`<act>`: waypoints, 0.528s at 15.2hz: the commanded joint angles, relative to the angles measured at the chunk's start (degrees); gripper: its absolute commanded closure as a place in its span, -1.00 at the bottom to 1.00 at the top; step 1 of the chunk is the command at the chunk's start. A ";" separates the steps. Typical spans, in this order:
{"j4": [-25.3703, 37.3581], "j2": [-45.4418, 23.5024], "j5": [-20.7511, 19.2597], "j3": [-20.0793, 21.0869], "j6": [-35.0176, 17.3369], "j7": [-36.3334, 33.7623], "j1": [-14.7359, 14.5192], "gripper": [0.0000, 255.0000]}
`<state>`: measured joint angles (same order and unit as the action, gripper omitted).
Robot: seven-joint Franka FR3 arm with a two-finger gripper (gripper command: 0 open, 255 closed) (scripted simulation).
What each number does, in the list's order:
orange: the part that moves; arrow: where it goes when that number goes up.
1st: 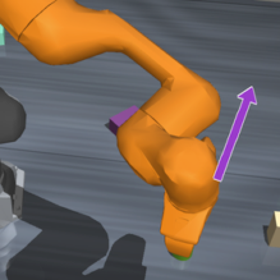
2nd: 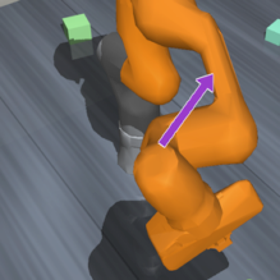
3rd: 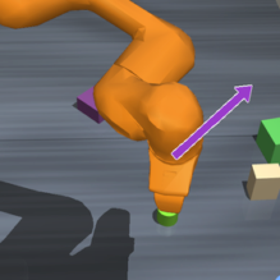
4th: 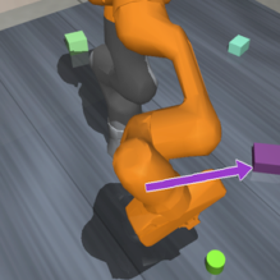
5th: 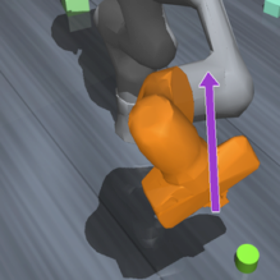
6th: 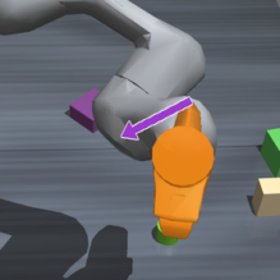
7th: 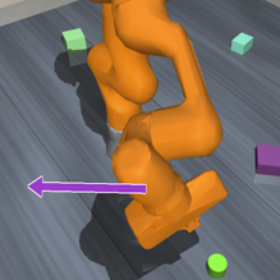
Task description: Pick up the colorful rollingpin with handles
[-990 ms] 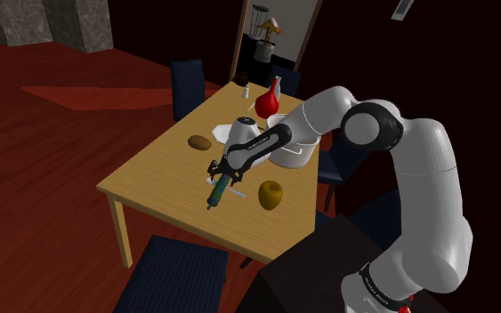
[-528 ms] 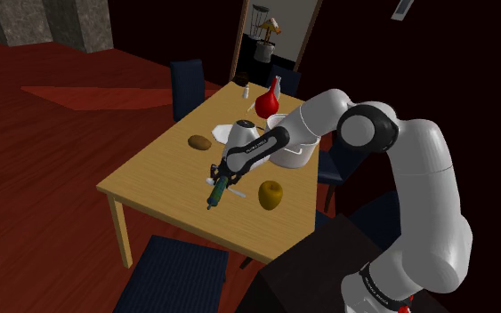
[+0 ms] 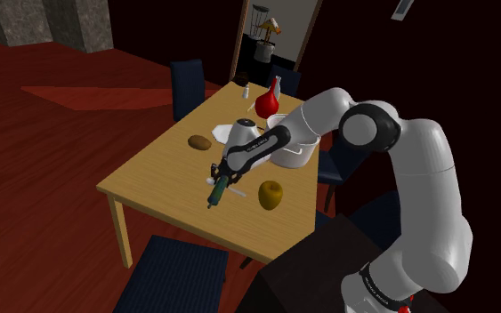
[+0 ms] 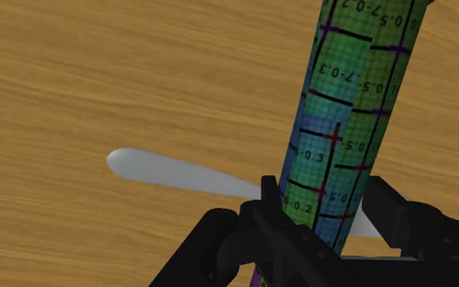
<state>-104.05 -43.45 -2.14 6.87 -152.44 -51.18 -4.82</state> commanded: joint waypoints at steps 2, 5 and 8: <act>-0.54 1.80 0.13 0.18 1.26 -0.04 0.09 1.00; -1.13 3.74 0.29 0.38 2.60 -0.03 0.26 1.00; -1.63 5.64 0.47 0.58 4.00 -0.01 0.42 1.00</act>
<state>-105.73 -38.22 -1.71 7.41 -148.88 -51.21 -4.44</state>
